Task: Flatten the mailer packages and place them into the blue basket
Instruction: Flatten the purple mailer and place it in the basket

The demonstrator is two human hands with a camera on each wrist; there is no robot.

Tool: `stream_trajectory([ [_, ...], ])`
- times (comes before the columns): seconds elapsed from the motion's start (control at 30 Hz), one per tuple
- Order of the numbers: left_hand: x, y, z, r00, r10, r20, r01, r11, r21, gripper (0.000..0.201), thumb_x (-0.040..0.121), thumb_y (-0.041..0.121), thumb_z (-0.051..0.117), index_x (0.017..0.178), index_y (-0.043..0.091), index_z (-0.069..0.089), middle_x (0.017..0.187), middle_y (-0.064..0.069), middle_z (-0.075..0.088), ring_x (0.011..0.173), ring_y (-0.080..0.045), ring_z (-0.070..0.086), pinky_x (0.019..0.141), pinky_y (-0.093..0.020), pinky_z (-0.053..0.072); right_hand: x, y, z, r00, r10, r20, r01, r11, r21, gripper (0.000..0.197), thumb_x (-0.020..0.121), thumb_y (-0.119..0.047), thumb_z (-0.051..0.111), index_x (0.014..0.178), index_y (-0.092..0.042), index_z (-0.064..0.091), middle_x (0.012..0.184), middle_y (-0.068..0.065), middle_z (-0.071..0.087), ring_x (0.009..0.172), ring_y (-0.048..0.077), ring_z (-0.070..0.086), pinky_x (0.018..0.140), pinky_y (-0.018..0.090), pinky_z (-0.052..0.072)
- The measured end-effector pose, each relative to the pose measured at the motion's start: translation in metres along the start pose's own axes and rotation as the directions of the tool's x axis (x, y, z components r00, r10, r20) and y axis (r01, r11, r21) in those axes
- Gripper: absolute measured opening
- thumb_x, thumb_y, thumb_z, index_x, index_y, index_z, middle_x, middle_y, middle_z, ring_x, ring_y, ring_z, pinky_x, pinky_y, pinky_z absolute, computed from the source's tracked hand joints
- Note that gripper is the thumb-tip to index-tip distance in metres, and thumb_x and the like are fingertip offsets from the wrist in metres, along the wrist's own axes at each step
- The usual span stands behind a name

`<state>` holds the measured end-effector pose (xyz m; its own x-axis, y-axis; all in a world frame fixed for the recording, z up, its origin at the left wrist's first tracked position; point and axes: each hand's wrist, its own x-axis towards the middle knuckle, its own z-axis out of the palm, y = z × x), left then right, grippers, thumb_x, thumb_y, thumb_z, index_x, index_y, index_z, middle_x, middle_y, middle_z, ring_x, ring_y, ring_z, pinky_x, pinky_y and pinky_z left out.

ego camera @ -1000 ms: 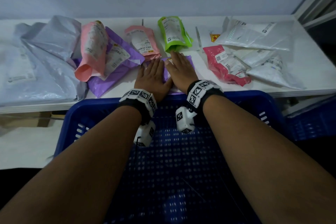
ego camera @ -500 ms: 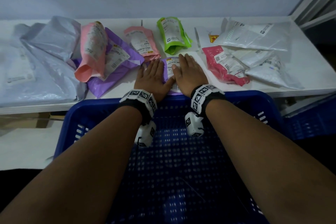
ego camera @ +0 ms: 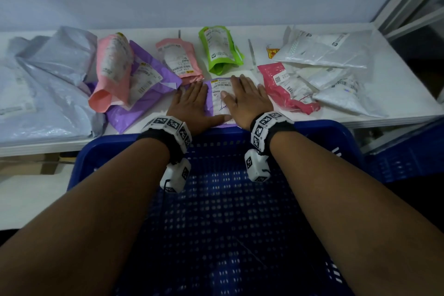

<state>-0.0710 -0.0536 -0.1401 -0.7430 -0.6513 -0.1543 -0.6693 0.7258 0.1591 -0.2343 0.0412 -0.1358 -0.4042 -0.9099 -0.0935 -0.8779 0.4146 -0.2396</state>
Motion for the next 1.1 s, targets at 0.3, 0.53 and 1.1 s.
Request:
stream_trajectory([
  [0.3,-0.005,0.002,-0.005,1.0,0.01,-0.015,-0.01,1.0,0.006,0.117,0.076,0.09,0.029,0.159,0.013,-0.002,0.167,-0.001,-0.004,0.154,-0.015,-0.005,0.123,-0.042,-0.006,-0.009,-0.011,-0.002,0.945,-0.314,-0.093,0.3,0.944,-0.135,0.065,0.104,-0.05,0.025,0.16,-0.022,0.008,0.167,0.006,0.0,0.154,0.019,0.0,0.125,0.041,0.006],
  [0.53,-0.001,-0.002,0.001,0.999,0.007,-0.031,-0.007,1.0,-0.007,0.129,0.063,0.101,0.014,0.159,0.016,0.0,0.167,0.0,-0.001,0.154,-0.016,-0.002,0.124,-0.043,-0.004,0.002,-0.004,0.003,0.996,-0.084,-0.009,0.085,0.992,0.092,0.073,0.1,-0.061,0.025,0.16,-0.024,0.004,0.168,0.004,-0.001,0.154,0.016,-0.002,0.124,0.035,0.0],
  [1.1,-0.003,0.0,-0.001,0.999,0.006,-0.046,-0.007,1.0,-0.018,0.133,0.06,0.102,0.011,0.159,0.015,0.0,0.168,-0.001,0.0,0.154,-0.017,-0.002,0.124,-0.043,-0.003,0.001,-0.005,0.006,1.0,0.002,-0.018,-0.001,0.998,0.056,0.069,0.101,-0.057,0.01,0.16,-0.023,0.001,0.168,0.002,0.0,0.154,0.014,-0.003,0.125,0.039,-0.001],
])
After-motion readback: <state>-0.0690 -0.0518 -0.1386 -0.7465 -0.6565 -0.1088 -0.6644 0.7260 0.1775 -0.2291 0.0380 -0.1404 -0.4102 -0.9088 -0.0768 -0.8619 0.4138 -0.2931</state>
